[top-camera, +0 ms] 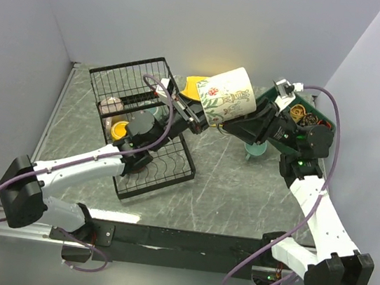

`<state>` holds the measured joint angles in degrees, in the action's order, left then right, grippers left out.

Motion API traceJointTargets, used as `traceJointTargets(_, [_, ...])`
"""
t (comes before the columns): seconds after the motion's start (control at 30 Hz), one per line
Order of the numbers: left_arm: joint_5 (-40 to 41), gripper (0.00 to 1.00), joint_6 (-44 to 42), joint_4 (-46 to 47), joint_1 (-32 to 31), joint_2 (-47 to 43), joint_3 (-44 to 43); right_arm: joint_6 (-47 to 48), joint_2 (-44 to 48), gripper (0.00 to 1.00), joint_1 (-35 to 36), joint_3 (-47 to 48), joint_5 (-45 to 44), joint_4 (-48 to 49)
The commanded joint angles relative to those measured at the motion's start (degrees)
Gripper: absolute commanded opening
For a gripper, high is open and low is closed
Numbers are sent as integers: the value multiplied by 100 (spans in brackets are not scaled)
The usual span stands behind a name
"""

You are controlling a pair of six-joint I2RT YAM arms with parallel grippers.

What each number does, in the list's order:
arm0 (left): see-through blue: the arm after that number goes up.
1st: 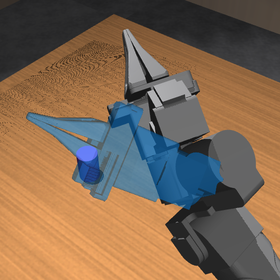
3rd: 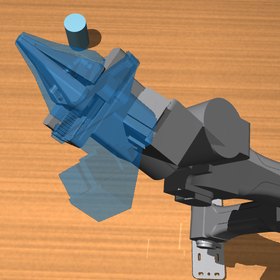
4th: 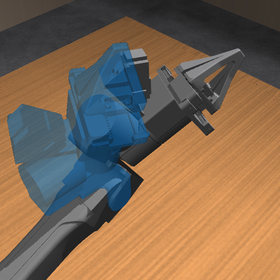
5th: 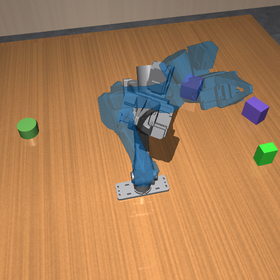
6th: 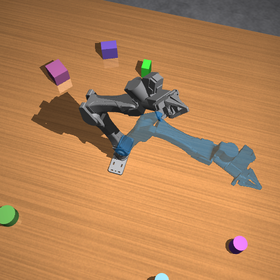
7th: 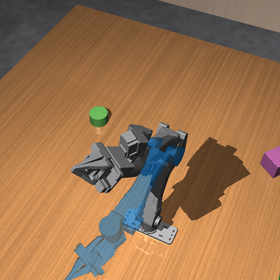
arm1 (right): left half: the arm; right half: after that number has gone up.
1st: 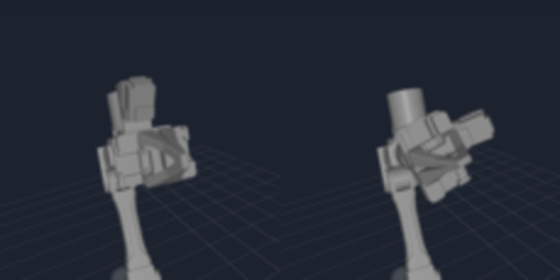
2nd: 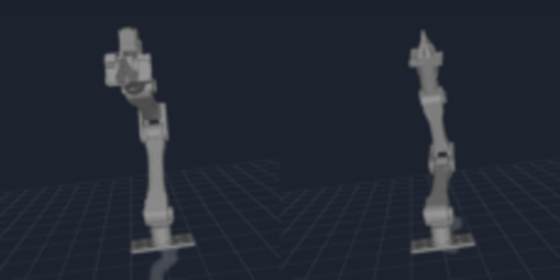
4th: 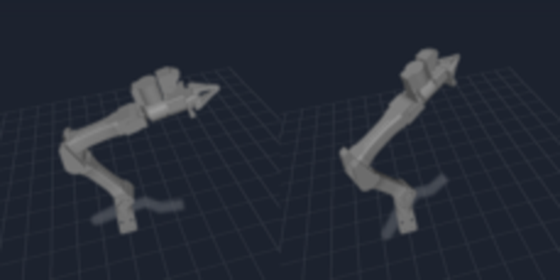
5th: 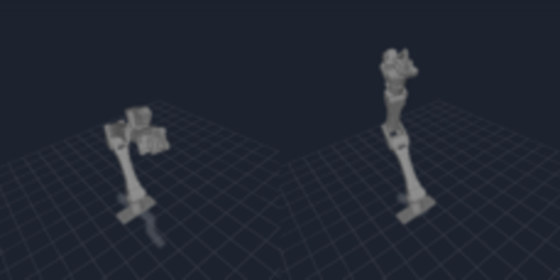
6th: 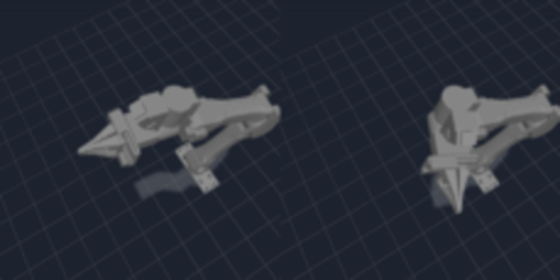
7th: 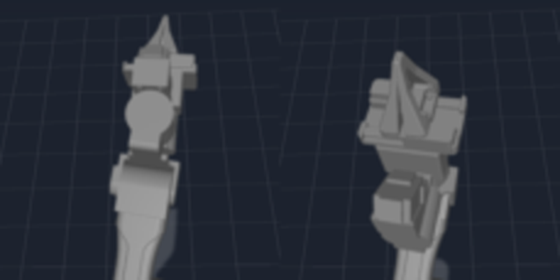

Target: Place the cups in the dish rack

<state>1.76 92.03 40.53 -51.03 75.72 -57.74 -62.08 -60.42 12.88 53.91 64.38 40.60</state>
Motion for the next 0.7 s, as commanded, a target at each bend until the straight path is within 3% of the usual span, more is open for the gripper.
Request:
traceJointTargets(0.0, [290,1,61,807,-91,21,-387,-102,163,44,92,-3,13,247])
traceJointTargets(0.13, [334,1,-27,754,-153,109,-484,-313,145,33,91,-21,-4,466])
traceJointTargets(0.23, [378,1,-36,763,-162,109,-449,-234,180,15,92,14,39,370])
traceJointTargets(0.27, [395,1,-45,746,-162,101,-414,-208,189,1,91,23,66,335])
traceJointTargets(0.47, [395,7,-185,605,-162,-57,-265,-225,382,0,22,-135,110,457])
traceJointTargets(0.6, [308,34,-404,351,-162,-294,-177,-471,505,0,-207,-232,145,773])
traceJointTargets(0.67, [299,38,-466,263,-162,-400,-63,-655,540,0,-286,-267,154,957])
